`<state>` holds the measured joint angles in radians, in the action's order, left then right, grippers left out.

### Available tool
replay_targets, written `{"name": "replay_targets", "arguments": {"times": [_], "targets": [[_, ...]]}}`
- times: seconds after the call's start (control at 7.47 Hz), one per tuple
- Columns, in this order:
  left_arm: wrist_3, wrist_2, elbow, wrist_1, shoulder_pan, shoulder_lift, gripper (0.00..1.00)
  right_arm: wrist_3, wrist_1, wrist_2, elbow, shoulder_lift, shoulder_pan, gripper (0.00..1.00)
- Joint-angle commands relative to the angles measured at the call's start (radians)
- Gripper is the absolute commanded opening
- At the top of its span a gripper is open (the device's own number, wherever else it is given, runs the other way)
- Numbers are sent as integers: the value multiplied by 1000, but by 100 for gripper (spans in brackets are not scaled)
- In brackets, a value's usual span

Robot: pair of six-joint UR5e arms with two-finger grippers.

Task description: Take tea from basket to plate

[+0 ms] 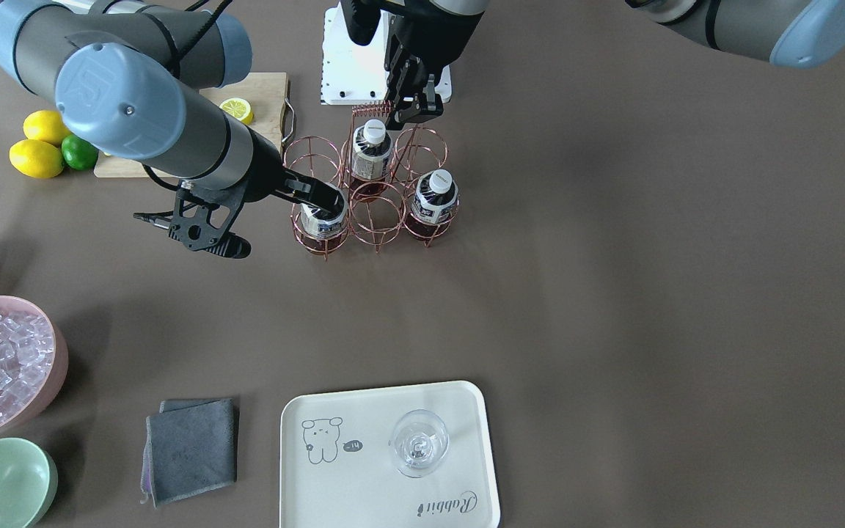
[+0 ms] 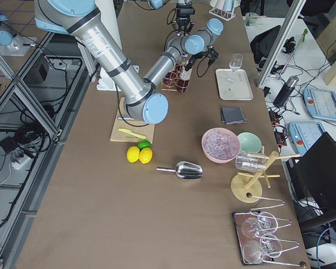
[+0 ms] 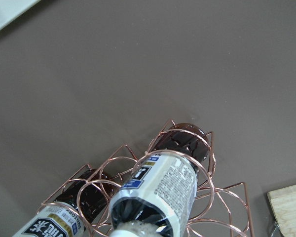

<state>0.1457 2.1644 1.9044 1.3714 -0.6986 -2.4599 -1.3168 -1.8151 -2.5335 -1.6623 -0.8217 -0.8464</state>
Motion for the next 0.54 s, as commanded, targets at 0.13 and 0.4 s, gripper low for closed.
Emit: {"name": "replay_targets", "arguments": {"times": [0.13, 0.4], "targets": [[0, 0, -2, 0, -1, 1, 0, -2, 0, 16, 18, 21, 40, 79], [0, 0, -2, 0, -1, 1, 0, -5, -1, 38, 54, 54, 29, 77]]}}
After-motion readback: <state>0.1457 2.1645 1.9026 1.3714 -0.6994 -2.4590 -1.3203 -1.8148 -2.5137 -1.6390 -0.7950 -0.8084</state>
